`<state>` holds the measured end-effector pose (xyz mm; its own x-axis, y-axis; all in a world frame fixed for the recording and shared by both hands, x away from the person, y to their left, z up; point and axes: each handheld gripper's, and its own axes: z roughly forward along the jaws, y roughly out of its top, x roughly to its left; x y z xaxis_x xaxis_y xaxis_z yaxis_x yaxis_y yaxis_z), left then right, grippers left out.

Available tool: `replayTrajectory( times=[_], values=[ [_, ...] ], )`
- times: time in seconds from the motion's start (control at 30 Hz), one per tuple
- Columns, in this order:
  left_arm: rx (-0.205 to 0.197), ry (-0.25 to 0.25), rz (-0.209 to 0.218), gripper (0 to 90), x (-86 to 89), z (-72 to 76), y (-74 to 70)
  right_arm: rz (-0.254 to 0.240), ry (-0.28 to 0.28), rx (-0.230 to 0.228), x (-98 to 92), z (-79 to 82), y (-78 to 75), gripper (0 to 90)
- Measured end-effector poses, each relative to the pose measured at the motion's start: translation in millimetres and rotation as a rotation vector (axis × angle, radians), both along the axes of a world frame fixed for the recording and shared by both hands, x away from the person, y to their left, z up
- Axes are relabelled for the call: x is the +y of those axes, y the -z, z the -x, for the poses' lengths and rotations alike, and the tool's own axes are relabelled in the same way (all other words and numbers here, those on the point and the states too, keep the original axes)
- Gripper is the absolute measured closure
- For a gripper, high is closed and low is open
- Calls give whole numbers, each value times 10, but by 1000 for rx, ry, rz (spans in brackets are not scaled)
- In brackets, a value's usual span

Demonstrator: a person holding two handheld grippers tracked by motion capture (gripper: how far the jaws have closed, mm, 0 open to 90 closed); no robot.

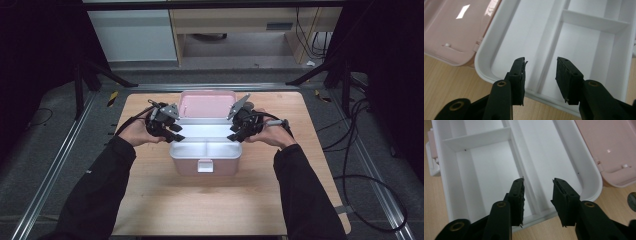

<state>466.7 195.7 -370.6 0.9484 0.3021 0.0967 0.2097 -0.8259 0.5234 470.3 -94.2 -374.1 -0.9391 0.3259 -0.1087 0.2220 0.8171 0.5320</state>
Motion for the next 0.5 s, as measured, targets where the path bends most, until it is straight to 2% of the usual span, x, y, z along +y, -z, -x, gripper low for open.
replayTrajectory(
  times=[0.13, 0.2, 0.4, 0.47, 0.5],
  values=[
    [22, 21, -33, 615, -12, -31, 72, 25, 3, 32, -5, -40, 47, 665],
    [33, 32, -34, 636, -14, -41, 81, 23, -5, 44, 2, -62, 69, 703],
    [63, 79, -51, 695, -43, -79, 130, 43, -59, 76, 40, -95, 137, 772],
    [67, 92, -66, 714, -61, -93, 141, 59, -70, 83, 55, -96, 144, 778],
    [75, 96, -91, 736, -81, -123, 128, 80, -79, 90, 77, -111, 139, 786]
  ],
)
